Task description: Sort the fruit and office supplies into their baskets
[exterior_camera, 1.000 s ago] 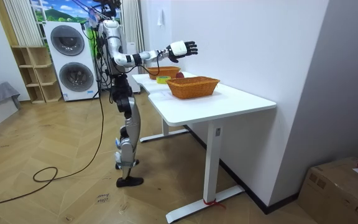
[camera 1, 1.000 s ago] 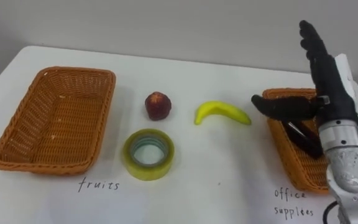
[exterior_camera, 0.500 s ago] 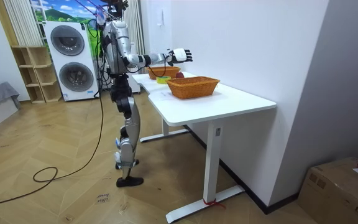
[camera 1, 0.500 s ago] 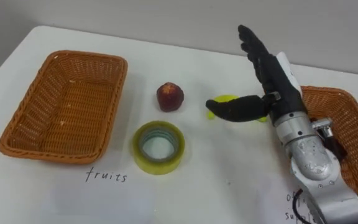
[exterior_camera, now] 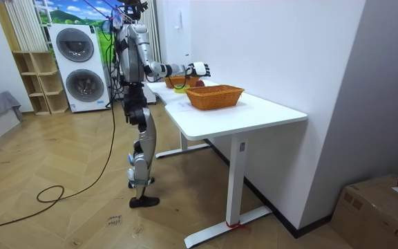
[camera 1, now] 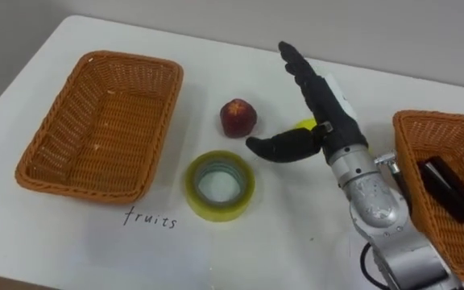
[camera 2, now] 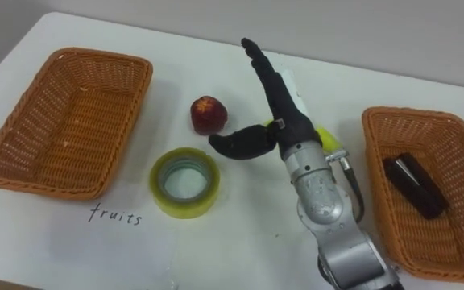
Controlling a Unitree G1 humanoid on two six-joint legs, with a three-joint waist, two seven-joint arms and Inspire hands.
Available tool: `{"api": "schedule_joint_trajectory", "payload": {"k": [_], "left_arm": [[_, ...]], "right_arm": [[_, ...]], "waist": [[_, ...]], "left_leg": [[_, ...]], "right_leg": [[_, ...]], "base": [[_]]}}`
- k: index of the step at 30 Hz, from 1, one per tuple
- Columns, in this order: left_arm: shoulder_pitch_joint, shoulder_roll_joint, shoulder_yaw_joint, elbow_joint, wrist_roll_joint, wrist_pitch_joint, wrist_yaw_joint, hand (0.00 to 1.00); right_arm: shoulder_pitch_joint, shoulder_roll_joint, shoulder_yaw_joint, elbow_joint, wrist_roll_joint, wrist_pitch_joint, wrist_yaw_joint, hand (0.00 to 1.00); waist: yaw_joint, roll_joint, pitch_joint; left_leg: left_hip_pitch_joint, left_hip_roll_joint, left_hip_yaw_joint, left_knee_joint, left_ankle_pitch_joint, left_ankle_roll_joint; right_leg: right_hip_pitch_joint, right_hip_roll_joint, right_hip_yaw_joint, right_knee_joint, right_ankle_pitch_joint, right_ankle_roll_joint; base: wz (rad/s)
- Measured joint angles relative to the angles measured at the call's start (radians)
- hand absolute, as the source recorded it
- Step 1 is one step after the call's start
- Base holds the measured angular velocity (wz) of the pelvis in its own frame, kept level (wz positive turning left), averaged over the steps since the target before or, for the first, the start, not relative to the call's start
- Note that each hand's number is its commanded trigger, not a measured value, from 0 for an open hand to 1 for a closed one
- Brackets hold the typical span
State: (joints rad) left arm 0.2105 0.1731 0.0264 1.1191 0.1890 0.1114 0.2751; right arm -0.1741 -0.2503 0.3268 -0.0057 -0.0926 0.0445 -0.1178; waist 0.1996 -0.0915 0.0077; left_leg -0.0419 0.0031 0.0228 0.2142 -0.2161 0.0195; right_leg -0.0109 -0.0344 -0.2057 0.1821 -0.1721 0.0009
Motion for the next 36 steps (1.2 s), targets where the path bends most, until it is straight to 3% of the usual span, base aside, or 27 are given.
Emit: {"api": "schedule_joint_trajectory", "payload": {"k": [8, 11, 25, 36], "left_arm": [[-0.001, -0.001, 0.0, -0.013, 0.0, 0.013, 0.004, 0.0], [0.0, -0.003, 0.0, -0.017, 0.0, 0.016, 0.004, 0.0], [0.001, -0.009, -0.011, -0.021, 0.002, 0.022, 0.003, 0.0], [-0.003, -0.009, -0.011, -0.036, 0.003, 0.01, 0.004, 0.0]], "right_arm": [[-0.002, 0.003, 0.014, 0.016, -0.036, 0.016, 0.0, 0.0], [-0.002, 0.004, 0.033, 0.02, -0.049, 0.021, 0.001, 0.0], [-0.002, 0.051, 0.051, 0.025, -0.124, 0.022, 0.008, 0.0], [-0.017, 0.065, 0.087, 0.024, -0.188, 0.021, 0.031, 0.0]], "waist": [[0.027, -0.007, -0.0028], [0.03, -0.001, 0.0015], [0.032, 0.008, 0.006], [0.056, 0.003, -0.001]], "left_leg": [[0.005, 0.0, 0.005, 0.0, 0.003, 0.0], [0.017, 0.001, 0.004, -0.001, 0.003, -0.001], [0.031, 0.0, 0.0, -0.01, 0.003, -0.001], [0.035, -0.001, 0.001, -0.016, 0.004, -0.001]], "right_leg": [[0.004, 0.002, 0.007, 0.0, 0.002, -0.001], [0.017, 0.003, 0.007, 0.0, 0.002, -0.001], [0.028, 0.005, 0.003, 0.0, 0.003, -0.003], [0.032, 0.004, 0.002, -0.013, 0.003, -0.003]], "base": [[-0.02], [0.0], [0.0], [0.0]]}}
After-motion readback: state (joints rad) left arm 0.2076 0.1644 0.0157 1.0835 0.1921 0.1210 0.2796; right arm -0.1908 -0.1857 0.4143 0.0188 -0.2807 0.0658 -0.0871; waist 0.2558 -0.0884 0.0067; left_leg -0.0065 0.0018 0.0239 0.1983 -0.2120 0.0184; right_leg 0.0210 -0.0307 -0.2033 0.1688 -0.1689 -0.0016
